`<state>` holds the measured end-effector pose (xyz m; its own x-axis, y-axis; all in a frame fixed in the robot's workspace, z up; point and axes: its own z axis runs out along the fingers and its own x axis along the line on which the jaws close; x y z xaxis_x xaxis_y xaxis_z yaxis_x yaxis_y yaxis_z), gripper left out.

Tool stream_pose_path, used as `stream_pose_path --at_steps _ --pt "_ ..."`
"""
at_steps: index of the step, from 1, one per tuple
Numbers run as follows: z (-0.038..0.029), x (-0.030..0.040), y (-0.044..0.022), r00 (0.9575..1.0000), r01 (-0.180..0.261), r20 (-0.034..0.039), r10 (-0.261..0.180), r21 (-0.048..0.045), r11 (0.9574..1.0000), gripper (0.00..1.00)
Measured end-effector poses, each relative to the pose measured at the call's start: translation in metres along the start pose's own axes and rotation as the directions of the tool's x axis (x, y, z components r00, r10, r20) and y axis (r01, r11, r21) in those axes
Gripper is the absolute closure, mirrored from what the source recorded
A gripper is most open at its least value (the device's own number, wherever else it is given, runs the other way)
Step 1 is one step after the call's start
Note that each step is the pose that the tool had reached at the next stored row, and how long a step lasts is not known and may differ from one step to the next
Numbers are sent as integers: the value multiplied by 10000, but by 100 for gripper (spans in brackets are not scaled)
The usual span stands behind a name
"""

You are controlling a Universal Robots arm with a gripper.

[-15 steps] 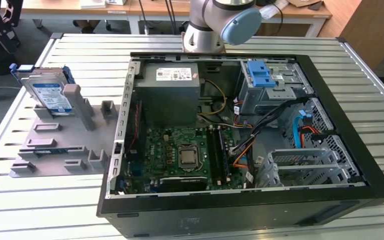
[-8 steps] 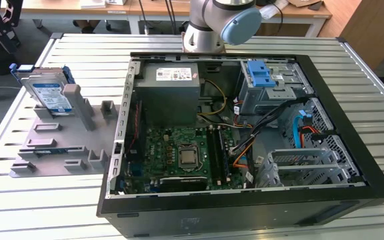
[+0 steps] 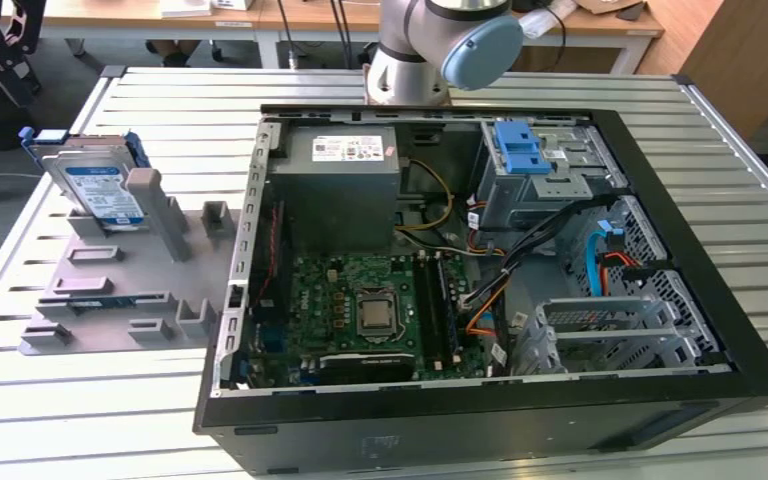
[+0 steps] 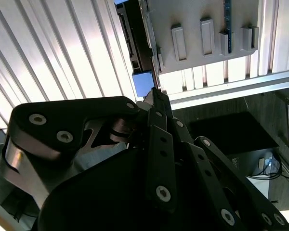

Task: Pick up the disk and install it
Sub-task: 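Pick up the disk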

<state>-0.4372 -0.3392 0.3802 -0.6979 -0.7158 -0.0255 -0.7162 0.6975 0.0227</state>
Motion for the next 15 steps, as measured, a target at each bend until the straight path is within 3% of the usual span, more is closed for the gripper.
stream_pose_path --at_steps 15 --pt "0 0 0 9999 102 -2 -102 -3 9999 89"
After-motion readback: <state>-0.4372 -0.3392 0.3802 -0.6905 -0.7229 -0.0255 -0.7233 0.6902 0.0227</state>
